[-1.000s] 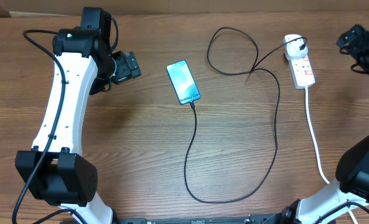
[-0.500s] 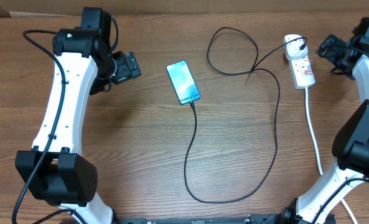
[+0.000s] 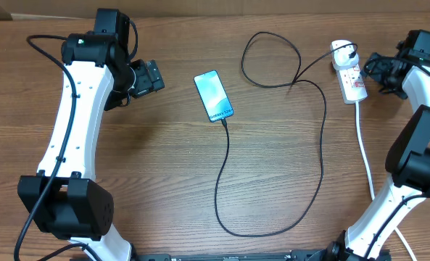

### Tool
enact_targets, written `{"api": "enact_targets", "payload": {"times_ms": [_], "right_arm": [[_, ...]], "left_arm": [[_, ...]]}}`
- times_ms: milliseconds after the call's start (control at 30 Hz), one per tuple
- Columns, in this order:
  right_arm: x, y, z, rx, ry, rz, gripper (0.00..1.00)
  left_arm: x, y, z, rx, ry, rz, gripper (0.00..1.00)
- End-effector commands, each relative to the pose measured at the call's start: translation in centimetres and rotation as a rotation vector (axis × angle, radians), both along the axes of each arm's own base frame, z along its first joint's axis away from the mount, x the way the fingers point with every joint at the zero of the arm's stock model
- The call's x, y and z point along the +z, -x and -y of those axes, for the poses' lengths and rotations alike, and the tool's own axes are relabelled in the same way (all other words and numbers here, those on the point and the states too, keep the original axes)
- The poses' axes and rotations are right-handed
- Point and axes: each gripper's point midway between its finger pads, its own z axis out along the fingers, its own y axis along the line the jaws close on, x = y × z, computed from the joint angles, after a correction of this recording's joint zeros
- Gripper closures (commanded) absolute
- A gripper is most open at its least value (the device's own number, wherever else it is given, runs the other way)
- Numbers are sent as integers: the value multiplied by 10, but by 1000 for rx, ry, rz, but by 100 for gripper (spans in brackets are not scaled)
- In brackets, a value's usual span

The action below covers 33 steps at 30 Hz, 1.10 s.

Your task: Plug charger to phone and switch on socket

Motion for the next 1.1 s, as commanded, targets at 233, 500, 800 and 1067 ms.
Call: {"api": "enact_targets", "payload": {"times_ms": [233,500,800,1067], "right_arm": [[5,-24,-14,63,-62,96,0],[5,-24,-14,61,-62,96,0],[5,-24,-14,61,-64,94,0],[0,-23,-14,61,-67,85,0]], "left_arm": [[4,-2,-2,-7,-15,17,0],[4,-2,-2,-7,-14,17,0],[4,-2,-2,-7,-14,17,0],[4,-2,-2,-7,-15,17,0]]}}
